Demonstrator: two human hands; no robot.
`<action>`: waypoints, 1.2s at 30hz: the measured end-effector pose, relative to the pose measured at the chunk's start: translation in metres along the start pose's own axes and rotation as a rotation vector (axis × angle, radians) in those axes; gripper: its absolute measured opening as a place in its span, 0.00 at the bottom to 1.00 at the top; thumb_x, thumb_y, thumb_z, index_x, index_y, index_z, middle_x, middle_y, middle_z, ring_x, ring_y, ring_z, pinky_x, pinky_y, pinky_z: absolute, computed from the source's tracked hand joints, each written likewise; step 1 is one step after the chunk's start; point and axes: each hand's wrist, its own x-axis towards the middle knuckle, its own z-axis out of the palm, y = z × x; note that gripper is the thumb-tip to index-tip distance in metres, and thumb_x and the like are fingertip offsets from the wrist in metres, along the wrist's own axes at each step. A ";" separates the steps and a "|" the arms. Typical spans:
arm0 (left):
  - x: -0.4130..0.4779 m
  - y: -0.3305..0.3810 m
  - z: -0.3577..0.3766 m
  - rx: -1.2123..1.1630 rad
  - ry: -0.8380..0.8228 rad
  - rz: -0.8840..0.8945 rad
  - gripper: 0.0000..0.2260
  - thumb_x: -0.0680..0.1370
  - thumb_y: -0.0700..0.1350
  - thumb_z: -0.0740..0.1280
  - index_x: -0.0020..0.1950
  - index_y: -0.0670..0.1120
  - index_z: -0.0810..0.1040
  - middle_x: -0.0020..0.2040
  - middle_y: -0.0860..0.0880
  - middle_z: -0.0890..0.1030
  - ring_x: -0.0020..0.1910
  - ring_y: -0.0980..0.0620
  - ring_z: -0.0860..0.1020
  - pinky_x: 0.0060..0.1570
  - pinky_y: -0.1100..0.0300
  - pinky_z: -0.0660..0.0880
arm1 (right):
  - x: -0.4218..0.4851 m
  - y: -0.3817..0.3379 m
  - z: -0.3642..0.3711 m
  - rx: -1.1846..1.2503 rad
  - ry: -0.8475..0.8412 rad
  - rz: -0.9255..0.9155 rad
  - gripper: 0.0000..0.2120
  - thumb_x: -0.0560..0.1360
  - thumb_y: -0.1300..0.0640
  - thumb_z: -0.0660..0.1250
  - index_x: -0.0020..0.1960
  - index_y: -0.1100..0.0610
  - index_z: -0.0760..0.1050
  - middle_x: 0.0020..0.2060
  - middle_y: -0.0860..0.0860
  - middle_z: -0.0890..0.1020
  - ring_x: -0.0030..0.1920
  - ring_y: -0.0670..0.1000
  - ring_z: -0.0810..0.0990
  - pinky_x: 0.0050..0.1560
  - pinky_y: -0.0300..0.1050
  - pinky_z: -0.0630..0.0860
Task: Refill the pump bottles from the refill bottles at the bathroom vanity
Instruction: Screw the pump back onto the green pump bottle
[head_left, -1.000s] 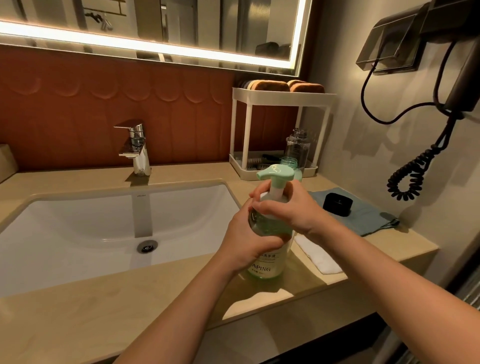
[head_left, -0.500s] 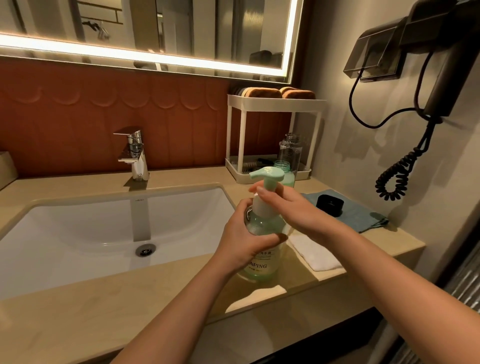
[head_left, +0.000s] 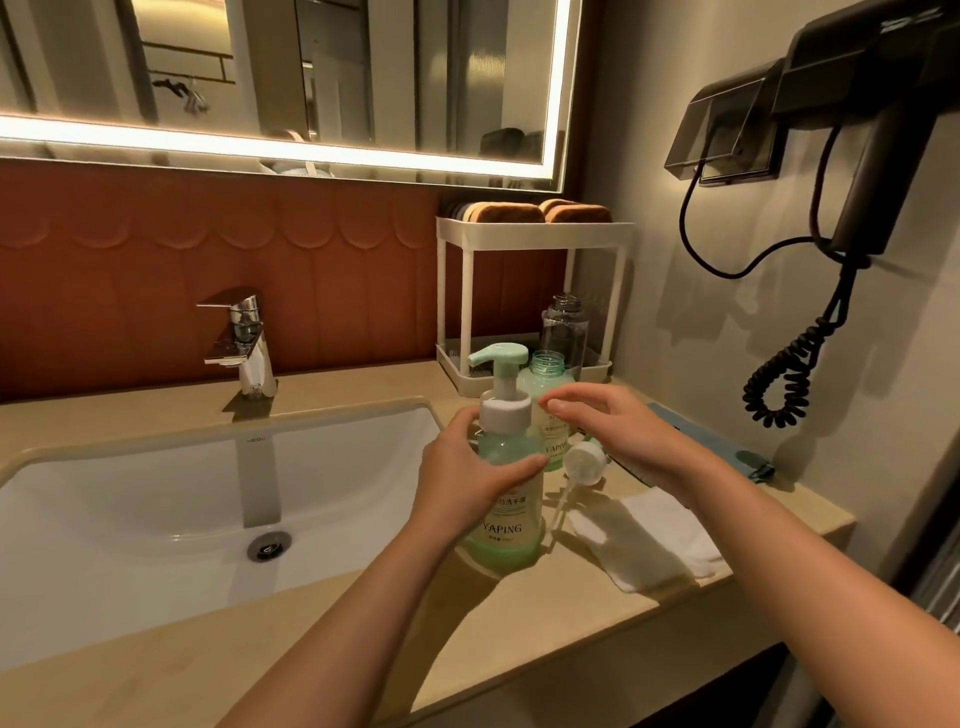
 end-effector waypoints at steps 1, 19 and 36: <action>0.004 -0.001 0.001 0.020 0.012 -0.004 0.30 0.64 0.54 0.77 0.63 0.51 0.72 0.54 0.53 0.77 0.53 0.54 0.75 0.48 0.60 0.74 | 0.001 0.004 -0.001 -0.014 0.023 0.018 0.11 0.77 0.53 0.63 0.58 0.52 0.76 0.53 0.45 0.80 0.57 0.44 0.76 0.53 0.38 0.71; 0.111 -0.045 0.024 0.090 0.028 -0.069 0.28 0.75 0.53 0.68 0.70 0.49 0.60 0.66 0.46 0.65 0.64 0.45 0.68 0.63 0.41 0.68 | 0.049 0.066 -0.017 -0.596 0.154 0.430 0.14 0.77 0.47 0.61 0.38 0.55 0.68 0.33 0.51 0.73 0.33 0.48 0.72 0.28 0.41 0.64; 0.135 -0.063 0.046 0.192 -0.159 -0.258 0.32 0.82 0.56 0.49 0.76 0.45 0.35 0.78 0.46 0.41 0.77 0.47 0.42 0.74 0.42 0.47 | 0.060 0.075 -0.010 -0.480 0.070 0.556 0.20 0.70 0.41 0.68 0.37 0.55 0.64 0.32 0.50 0.69 0.29 0.46 0.67 0.26 0.38 0.61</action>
